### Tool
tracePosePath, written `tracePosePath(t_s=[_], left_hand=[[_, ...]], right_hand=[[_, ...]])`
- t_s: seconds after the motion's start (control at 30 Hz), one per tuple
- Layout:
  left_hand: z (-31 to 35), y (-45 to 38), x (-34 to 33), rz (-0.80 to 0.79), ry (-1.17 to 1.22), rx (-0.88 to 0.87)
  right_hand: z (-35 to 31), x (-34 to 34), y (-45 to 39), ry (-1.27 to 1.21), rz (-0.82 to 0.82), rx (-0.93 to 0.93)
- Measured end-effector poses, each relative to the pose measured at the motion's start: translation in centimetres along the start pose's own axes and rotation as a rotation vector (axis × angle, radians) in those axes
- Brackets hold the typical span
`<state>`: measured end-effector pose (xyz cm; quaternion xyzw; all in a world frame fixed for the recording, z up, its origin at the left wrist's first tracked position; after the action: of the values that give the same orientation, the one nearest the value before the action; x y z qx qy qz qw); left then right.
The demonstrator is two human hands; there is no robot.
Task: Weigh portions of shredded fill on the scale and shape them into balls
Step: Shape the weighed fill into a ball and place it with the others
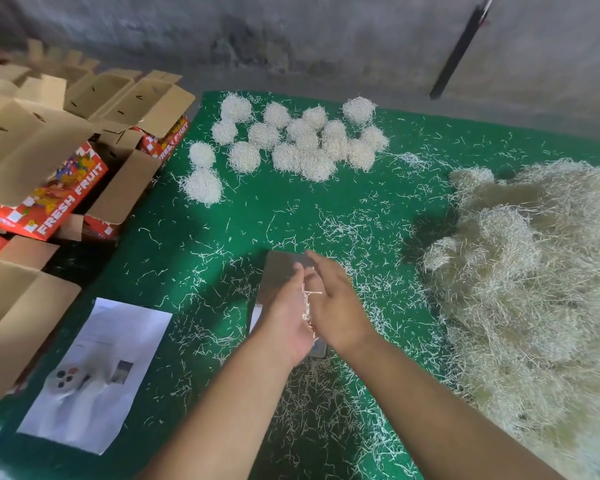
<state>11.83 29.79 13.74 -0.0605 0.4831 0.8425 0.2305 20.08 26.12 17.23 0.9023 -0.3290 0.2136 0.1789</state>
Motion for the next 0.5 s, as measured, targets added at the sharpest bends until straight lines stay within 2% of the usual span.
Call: tracePosePath(t_s=[0.17,0.27,0.33,0.37,0.43,0.5], left_hand=[[0.7,-1.2,2.8,0.229,-0.086,-0.202],[3.2,-1.2,3.3,0.248,-0.240,-0.487],[4.7,-0.2,2.6,0.195,-0.434,-0.705],[5.0,0.3,1.9,0.143,-0.531,-0.798],[4.7,1.2,0.4,0.059,-0.767,-0.958],[4.0,1.6,-0.7,0.109,-1.122,-1.091]], right_hand=[[2.0,-2.5,0.9,-0.318,-0.181,-0.306],[2.4,-4.7,3.0,-0.757,-0.291,-0.506],[1.9,-5.3,3.8,-1.089,-0.319,-0.592],[2.0,-5.2,3.9,-1.156,-0.312,-0.612],[2.9,-5.1,3.8,-1.158,-0.265,-0.642],[3.9,-5.2,3.7,-1.118,-0.222,-0.679]])
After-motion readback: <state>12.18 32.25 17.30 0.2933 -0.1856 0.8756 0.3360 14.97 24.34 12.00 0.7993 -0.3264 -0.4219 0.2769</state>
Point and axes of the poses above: each hand's wrist, its own y-axis away from the middle knuckle, its own x-axis out of the back of the hand, z = x × y, the point moved 10 cm from there along -y, towards the middle knuckle, and after that the axes turned 1 degree about -x, right-handed, at the moved point
